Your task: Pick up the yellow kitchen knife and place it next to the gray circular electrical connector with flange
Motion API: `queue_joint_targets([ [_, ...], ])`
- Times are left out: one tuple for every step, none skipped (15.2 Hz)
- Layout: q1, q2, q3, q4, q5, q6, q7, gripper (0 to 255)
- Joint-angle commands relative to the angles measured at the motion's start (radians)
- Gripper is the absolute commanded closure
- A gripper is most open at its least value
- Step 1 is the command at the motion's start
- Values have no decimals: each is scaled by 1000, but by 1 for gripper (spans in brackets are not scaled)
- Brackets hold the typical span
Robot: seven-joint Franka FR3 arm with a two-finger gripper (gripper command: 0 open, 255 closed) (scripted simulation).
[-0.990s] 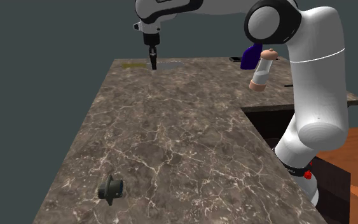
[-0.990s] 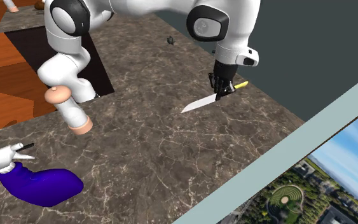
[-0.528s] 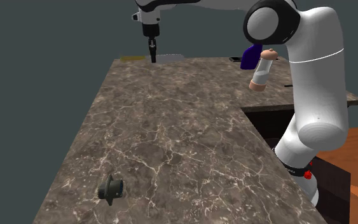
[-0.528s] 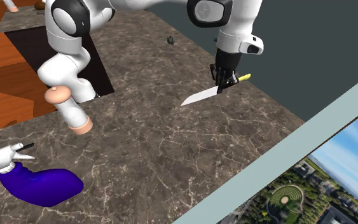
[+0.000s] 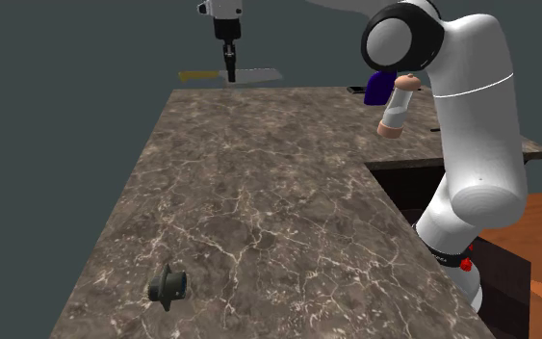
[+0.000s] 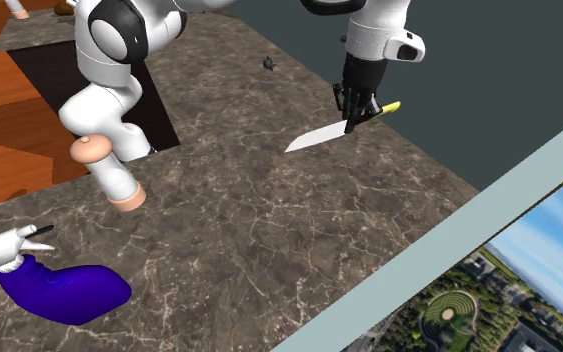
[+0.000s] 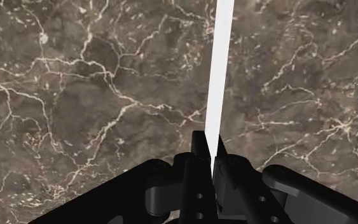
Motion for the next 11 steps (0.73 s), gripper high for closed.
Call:
queue_joint_targets([
  [12,-50,3,-68,-2,17,14,255],
  [25,-97,6,-141,-4,44,29,255],
  [37,-139,10,-206,-6,66,44,255],
  [49,-178,14,-265,-8,86,60,255],
  [60,-214,19,-318,-9,103,76,255],
  [72,-247,24,-368,-10,119,93,255],
  [83,-279,29,-414,-12,132,110,255],
  [94,-310,35,-457,-13,145,127,255],
  [105,-339,42,-497,-13,156,144,255],
  [115,-366,49,-535,-14,166,162,255],
  [126,-393,56,-570,-14,175,180,255],
])
